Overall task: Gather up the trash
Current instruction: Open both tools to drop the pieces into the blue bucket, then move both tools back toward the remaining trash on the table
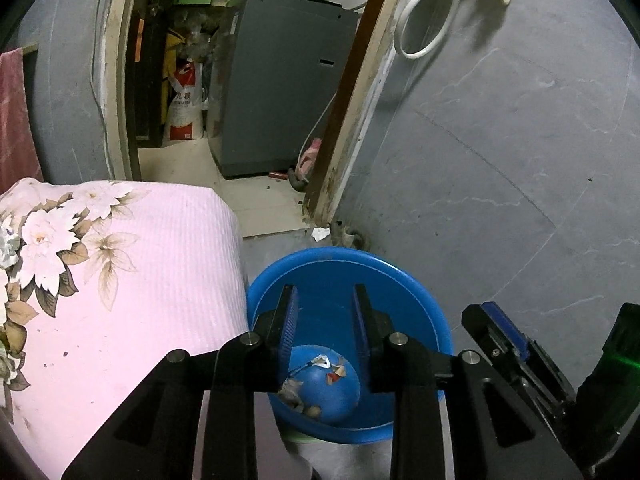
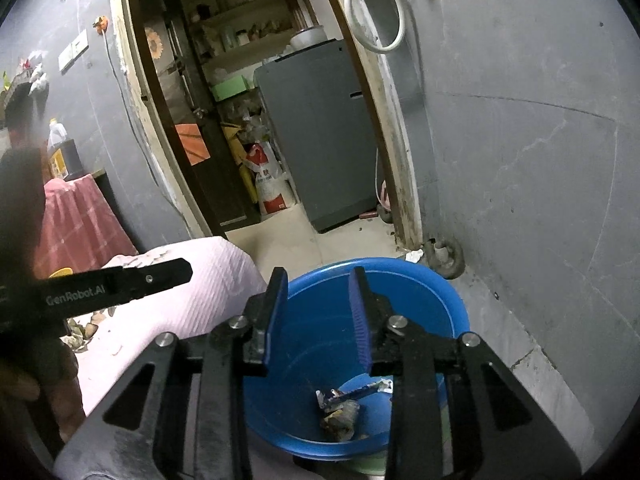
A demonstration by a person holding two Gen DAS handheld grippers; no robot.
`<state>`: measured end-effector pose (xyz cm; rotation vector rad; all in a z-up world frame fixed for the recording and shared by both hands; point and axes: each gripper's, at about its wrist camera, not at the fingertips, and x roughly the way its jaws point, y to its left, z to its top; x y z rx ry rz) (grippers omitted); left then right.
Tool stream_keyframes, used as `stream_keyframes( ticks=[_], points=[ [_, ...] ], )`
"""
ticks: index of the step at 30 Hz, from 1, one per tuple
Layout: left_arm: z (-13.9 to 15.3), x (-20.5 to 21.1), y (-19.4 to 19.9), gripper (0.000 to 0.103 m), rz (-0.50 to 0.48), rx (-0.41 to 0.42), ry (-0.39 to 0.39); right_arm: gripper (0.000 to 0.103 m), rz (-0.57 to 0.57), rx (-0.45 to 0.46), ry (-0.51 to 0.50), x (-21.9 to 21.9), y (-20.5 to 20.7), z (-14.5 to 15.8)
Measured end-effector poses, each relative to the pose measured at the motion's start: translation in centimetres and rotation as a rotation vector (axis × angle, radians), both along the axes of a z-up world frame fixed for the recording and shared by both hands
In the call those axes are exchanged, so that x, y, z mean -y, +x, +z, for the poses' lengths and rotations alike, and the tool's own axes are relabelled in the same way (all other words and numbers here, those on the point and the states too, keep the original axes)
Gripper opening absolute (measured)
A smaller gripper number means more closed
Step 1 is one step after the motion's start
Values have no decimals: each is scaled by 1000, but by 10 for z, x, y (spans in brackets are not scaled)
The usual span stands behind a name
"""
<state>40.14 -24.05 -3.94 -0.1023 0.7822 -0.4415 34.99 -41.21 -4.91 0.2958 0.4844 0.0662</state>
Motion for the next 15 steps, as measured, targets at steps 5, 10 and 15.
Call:
stream_keyframes(
  ticks=[5,10,15],
  points=[
    [12,-3,-7,23,-1,17,-9,41,-2,18,-3,0,-5,6],
    [29,-15,-16,23,2,48,-26,41,-3,40,-11,-7,-12,20],
    [50,-29,-30,23,14,106,-43,44,3,82,-30,-18,-21,42]
  ],
)
